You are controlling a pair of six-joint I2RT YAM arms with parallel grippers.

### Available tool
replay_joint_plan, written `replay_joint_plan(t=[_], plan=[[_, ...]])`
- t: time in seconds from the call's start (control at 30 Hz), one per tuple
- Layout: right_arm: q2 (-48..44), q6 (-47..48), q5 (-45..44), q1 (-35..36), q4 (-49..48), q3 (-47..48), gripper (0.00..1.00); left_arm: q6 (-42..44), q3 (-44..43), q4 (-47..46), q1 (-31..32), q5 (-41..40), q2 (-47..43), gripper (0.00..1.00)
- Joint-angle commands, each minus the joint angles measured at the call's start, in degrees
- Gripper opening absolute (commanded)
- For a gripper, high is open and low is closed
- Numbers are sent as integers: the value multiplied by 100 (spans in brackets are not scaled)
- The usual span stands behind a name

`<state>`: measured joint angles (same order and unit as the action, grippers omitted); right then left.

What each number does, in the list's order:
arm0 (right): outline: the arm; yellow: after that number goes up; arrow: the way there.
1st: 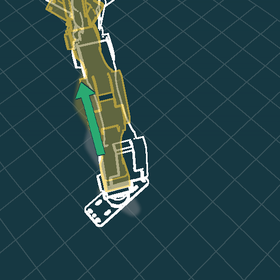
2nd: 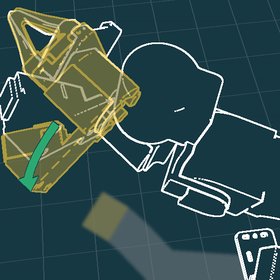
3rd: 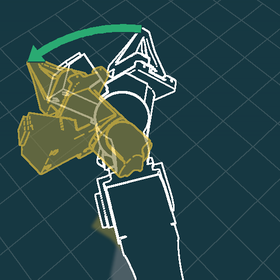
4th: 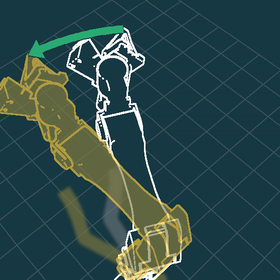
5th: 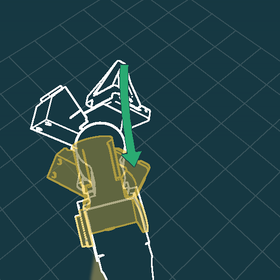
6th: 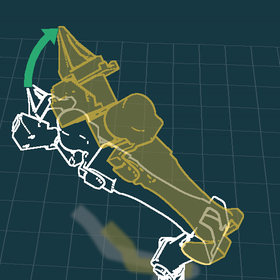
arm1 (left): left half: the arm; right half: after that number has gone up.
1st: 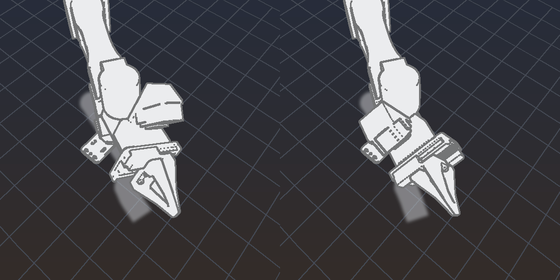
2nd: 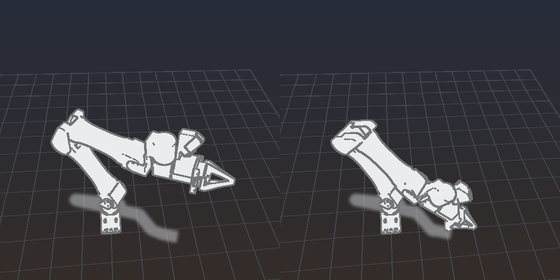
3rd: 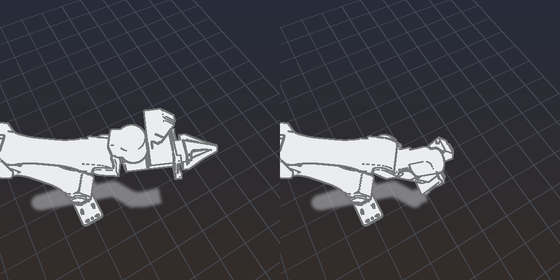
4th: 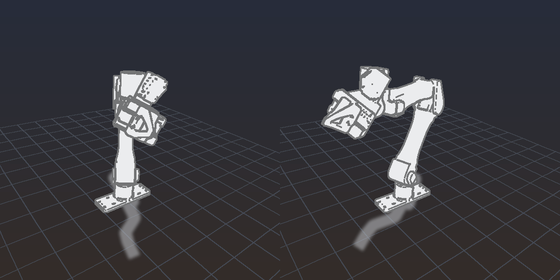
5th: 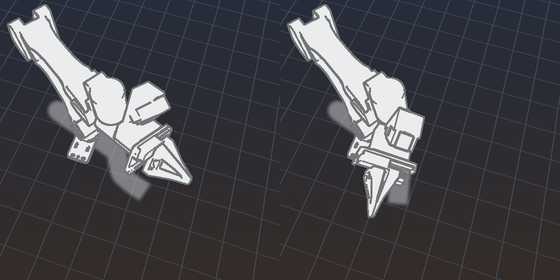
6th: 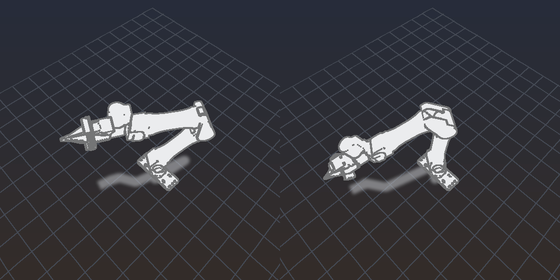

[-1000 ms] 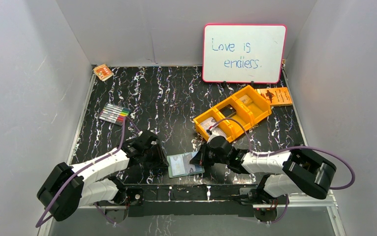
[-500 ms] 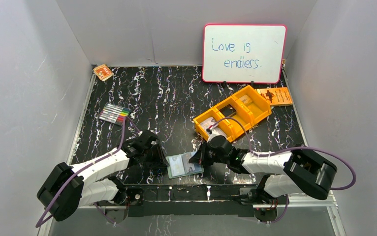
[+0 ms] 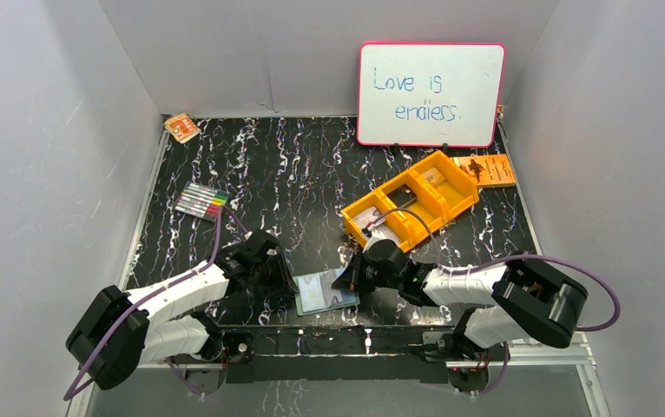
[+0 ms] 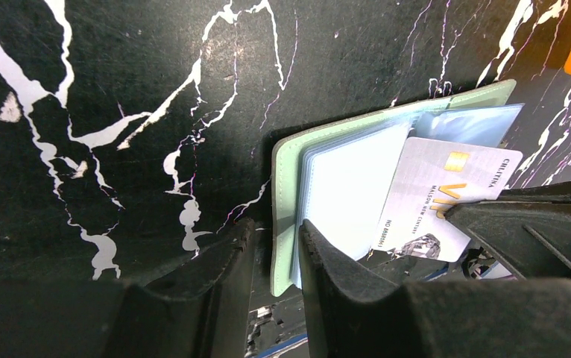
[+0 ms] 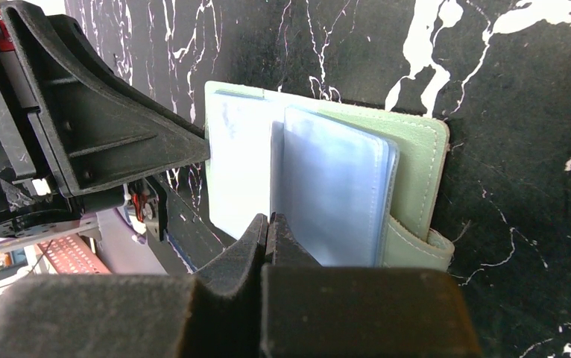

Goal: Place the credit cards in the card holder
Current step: Insert the credit card into the card holder.

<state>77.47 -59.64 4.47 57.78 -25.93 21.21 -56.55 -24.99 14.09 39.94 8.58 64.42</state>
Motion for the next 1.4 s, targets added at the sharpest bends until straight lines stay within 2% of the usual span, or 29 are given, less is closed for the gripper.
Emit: replay_joint_plan(t=[0.0, 0.97, 1.37], plan=[[105, 48, 81, 20, -345, 234, 0, 127, 153, 245, 14, -83, 113, 26], [572, 4, 414, 23, -1175, 53, 0, 171, 152, 160, 20, -24, 286, 25], [731, -452, -68, 31, -1538, -381, 0, 84, 205, 173, 20, 29, 273, 24]])
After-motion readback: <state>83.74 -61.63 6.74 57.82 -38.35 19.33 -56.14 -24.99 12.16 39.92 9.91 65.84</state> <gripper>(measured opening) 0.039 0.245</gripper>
